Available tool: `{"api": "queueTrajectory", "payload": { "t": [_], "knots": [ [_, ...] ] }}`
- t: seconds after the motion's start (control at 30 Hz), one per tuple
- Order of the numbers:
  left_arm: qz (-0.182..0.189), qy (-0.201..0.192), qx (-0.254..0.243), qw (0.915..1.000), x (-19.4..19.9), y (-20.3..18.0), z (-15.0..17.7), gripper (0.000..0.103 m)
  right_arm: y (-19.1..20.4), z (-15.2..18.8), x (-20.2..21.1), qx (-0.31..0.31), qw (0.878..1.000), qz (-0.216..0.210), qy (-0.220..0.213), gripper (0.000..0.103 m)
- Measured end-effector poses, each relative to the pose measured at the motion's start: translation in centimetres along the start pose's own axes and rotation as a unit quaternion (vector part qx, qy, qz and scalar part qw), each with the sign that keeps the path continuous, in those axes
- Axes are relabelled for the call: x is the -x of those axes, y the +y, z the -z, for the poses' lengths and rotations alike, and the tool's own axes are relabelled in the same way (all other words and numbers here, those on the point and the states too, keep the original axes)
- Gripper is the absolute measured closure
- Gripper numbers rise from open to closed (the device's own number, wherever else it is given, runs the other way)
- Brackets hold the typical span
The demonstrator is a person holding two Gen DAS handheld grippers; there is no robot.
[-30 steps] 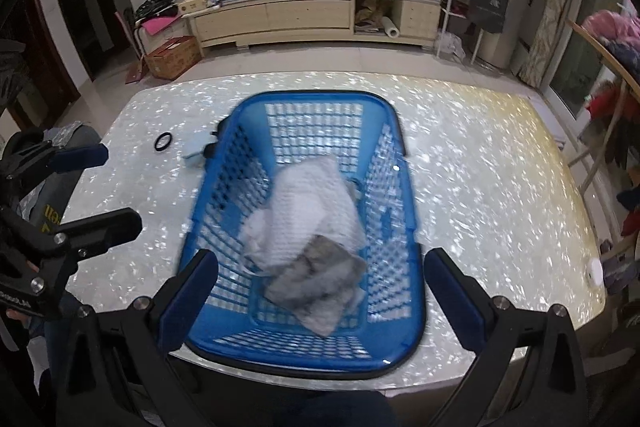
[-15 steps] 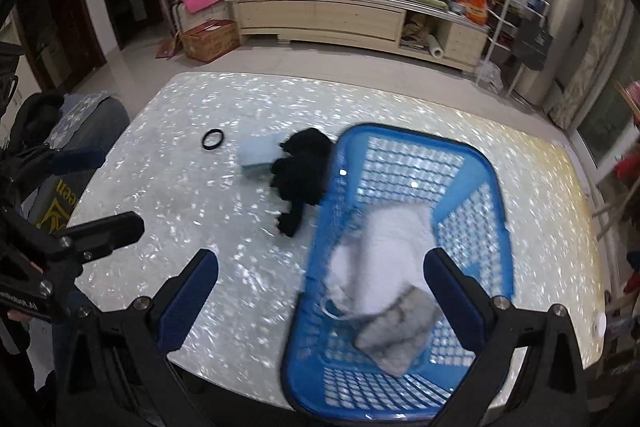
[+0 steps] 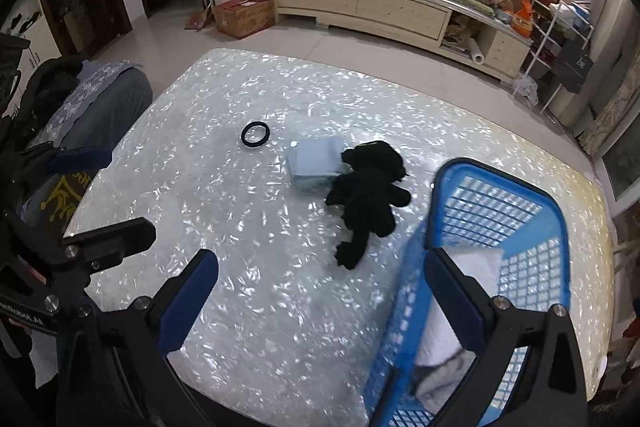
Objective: Organize soft objects
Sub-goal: 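Withdraw both tools from the basket back over the table, then grasp the black plush dragon toy with the right gripper and lift it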
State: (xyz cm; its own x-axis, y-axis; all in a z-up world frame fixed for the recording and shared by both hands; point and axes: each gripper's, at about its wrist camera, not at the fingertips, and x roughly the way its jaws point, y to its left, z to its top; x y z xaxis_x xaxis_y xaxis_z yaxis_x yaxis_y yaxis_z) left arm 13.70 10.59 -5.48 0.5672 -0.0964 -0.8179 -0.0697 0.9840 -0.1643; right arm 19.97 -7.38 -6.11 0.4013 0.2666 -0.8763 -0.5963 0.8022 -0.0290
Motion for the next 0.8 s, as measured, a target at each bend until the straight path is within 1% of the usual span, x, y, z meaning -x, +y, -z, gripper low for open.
{"api": "queueTrajectory", "payload": {
  "t": [0.1,0.4,0.5,0.6,0.8],
  "knots": [
    [-0.006,0.009,0.005,0.9999,-1.1,1.4,0.1,0.0,0.6,-0.7,-1.4,0.006,1.0,0.003,0.01,0.0],
    [-0.006,0.034,0.023,0.9991,-4.8,4.1,0.0,0.0,1.8,-1.8,-4.9,0.017,0.999,0.01,0.043,0.0],
    [-0.007,0.042,0.023,0.9988,-6.1,4.8,-0.2,0.0,1.9,-2.2,-6.2,0.018,0.998,0.018,0.054,0.0],
    [-0.008,0.048,0.022,0.9986,-7.3,5.3,-0.3,0.0,1.7,-2.7,-7.5,0.012,0.997,0.037,0.063,0.0],
    [0.001,0.058,0.026,0.998,-9.9,6.2,-0.8,0.0,1.8,-3.4,-9.3,0.019,0.995,0.058,0.075,0.001]
  ]
}}
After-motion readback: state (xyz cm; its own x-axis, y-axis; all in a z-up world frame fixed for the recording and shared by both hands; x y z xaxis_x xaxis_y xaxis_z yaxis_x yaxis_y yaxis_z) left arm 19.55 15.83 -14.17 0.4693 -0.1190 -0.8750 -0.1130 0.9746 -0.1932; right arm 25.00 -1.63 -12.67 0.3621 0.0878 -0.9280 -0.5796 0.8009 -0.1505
